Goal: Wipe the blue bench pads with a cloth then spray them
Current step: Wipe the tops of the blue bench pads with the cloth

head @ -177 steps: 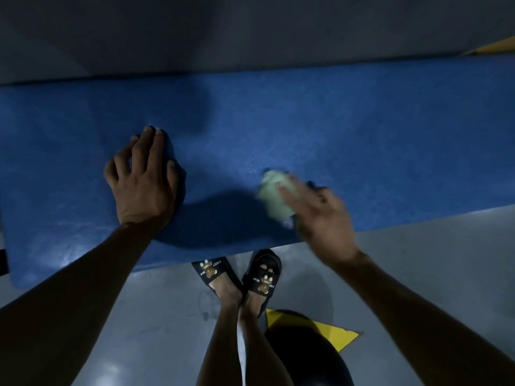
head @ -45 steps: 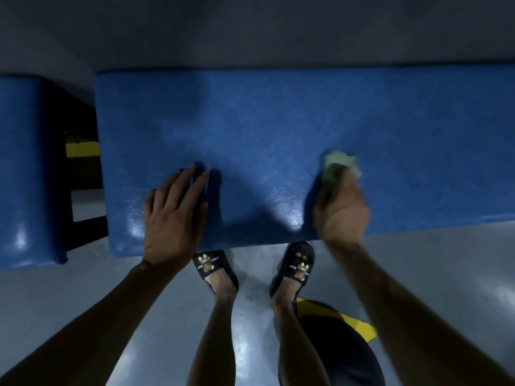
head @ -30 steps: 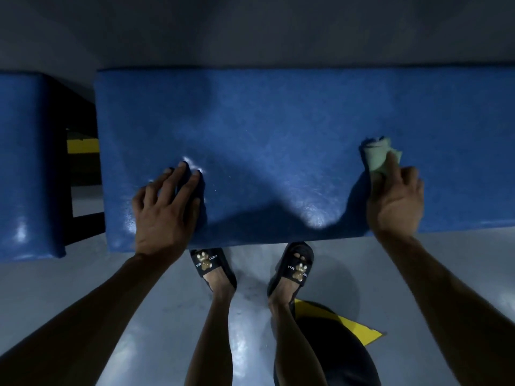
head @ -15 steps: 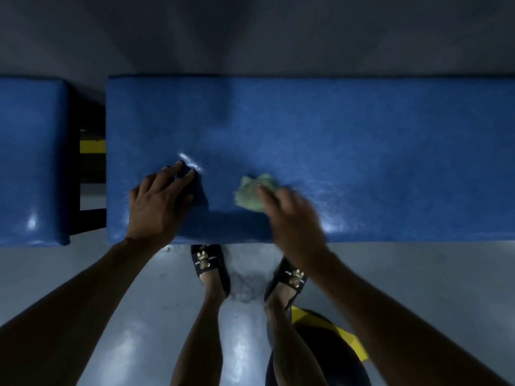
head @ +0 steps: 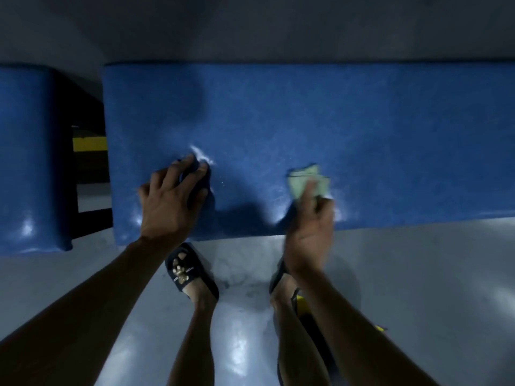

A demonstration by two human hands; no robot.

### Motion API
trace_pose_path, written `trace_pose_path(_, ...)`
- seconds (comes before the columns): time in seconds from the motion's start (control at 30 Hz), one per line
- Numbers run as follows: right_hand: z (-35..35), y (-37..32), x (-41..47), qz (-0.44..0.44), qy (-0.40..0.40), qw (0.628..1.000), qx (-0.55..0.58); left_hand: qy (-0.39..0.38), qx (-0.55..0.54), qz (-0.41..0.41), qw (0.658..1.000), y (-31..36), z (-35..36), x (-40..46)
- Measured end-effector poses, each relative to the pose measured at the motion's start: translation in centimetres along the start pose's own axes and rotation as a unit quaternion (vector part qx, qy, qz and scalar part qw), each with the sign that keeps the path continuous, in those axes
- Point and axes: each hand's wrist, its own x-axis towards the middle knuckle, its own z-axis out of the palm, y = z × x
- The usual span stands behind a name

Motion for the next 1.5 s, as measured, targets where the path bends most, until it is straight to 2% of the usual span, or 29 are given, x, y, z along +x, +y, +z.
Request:
trace_pose_path(0.03, 0.9, -2.7, -1.7, -0.02, -0.023, 0.999, 0.019, 0.002, -0.002, 0.005, 1.0, -0.1, 0.0, 0.0)
trace_pose_path(0.13, 3.0, -8.6, -6.1, -0.16, -0.089, 0.983, 0.013, 0.028, -0.019, 0.032, 0.999, -0.6, -0.7, 0.0)
trace_pose_path(0.2, 3.0, -8.1, -5.4, -0.227, -0.114, 0.967, -0.001, 0.051, -0.035, 0.053, 0.997, -1.3, -1.8, 0.2)
trace_pose_path(0.27, 1.7, -5.4, -3.2, -0.277, -0.103, 0.954, -0.052, 0.072, -0.036, 0.06, 0.995, -2.6, -3.0, 0.5)
trace_pose_path(0.3, 0.8, -3.4, -2.0, -0.269, -0.093, 0.956, -0.078, 0.079, -0.034, 0.058, 0.995, -3.5, -3.5, 0.9)
trace_pose_path(0.33, -0.4, -1.5, -0.6, -0.219, -0.075, 0.97, -0.076, 0.08, -0.026, 0.054, 0.995, -4.6, -4.0, 1.3)
trace_pose_path(0.4, -2.7, 1.5, 1.6, -0.048, -0.017, 0.998, -0.046, 0.069, 0.004, 0.046, 0.997, -6.9, -4.4, 1.9)
trace_pose_path(0.43, -3.3, 2.0, 2.4, 0.041, 0.025, 0.998, -0.028, 0.056, 0.016, 0.045, 0.997, -7.8, -4.3, 2.2)
trace_pose_path(0.47, -2.9, 2.0, 2.8, 0.094, 0.063, 0.993, -0.032, 0.043, 0.02, 0.047, 0.998, -8.5, -4.0, 2.4)
trace_pose_path(0.57, 0.9, -1.9, 1.5, 0.135, 0.127, 0.982, -0.044, 0.033, 0.0, 0.045, 0.998, -8.9, -3.1, 2.6)
trace_pose_path(0.63, 4.1, -7.1, -1.7, 0.081, 0.104, 0.991, -0.015, 0.043, -0.01, 0.037, 0.998, -8.7, -2.9, 2.8)
trace_pose_path(0.7, 6.3, -12.4, -5.7, 0.005, 0.038, 0.999, 0.003, 0.045, -0.017, 0.035, 0.998, -8.8, -3.0, 2.9)
trace_pose_path(0.77, 6.7, -14.8, -7.5, -0.07, -0.012, 0.997, 0.01, 0.044, -0.016, 0.044, 0.998, -8.9, -3.1, 2.8)
trace_pose_path(0.87, 4.2, -10.3, -4.5, -0.256, -0.09, 0.961, -0.062, 0.044, -0.017, 0.047, 0.998, -9.1, -3.2, 2.9)
trace_pose_path(0.9, 2.7, -7.9, -3.0, -0.274, -0.114, 0.951, -0.086, 0.041, -0.017, 0.045, 0.998, -9.1, -3.3, 3.0)
trace_pose_path(0.93, 1.2, -5.2, -1.2, -0.245, -0.117, 0.956, -0.106, 0.036, -0.018, 0.041, 0.998, -9.1, -3.4, 3.1)
trace_pose_path(0.97, -0.3, -2.7, 0.6, -0.165, -0.091, 0.977, -0.096, 0.031, -0.021, 0.036, 0.999, -9.0, -3.5, 3.2)
trace_pose_path(1.0, -1.9, -0.4, 2.3, -0.042, -0.058, 0.995, -0.074, 0.026, -0.023, 0.033, 0.999, -8.9, -3.6, 3.2)
trace_pose_path(1.03, -3.1, 1.0, 3.7, 0.079, -0.009, 0.996, -0.045, 0.021, -0.023, 0.03, 0.999, -8.9, -3.7, 3.2)
trace_pose_path(1.07, -3.5, 1.4, 4.8, 0.157, 0.029, 0.986, -0.041, 0.016, -0.021, 0.029, 0.999, -8.8, -3.8, 3.3)
trace_pose_path(1.13, -2.2, 0.0, 5.6, 0.209, 0.056, 0.975, -0.057, 0.011, -0.018, 0.026, 0.999, -8.8, -3.8, 3.5)
trace_pose_path(1.17, -0.9, -1.9, 5.4, 0.207, 0.068, 0.975, -0.046, 0.011, -0.018, 0.024, 0.999, -8.9, -3.8, 3.5)
trace_pose_path(1.27, 4.5, -9.9, 2.0, 0.084, 0.051, 0.995, -0.021, 0.006, -0.008, 0.023, 1.0, -8.8, -3.8, 3.5)
trace_pose_path(1.37, 6.8, -16.7, -1.3, -0.105, -0.011, 0.994, -0.034, -0.003, -0.006, 0.02, 1.0, -8.6, -4.0, 3.5)
trace_pose_path(1.47, 5.0, -14.7, 1.1, -0.3, -0.087, 0.946, -0.081, -0.015, -0.007, 0.016, 1.0, -8.7, -4.2, 3.7)
trace_pose_path(1.5, 3.9, -12.8, 2.9, -0.322, -0.098, 0.937, -0.091, -0.015, -0.009, 0.018, 1.0, -8.8, -4.1, 3.7)
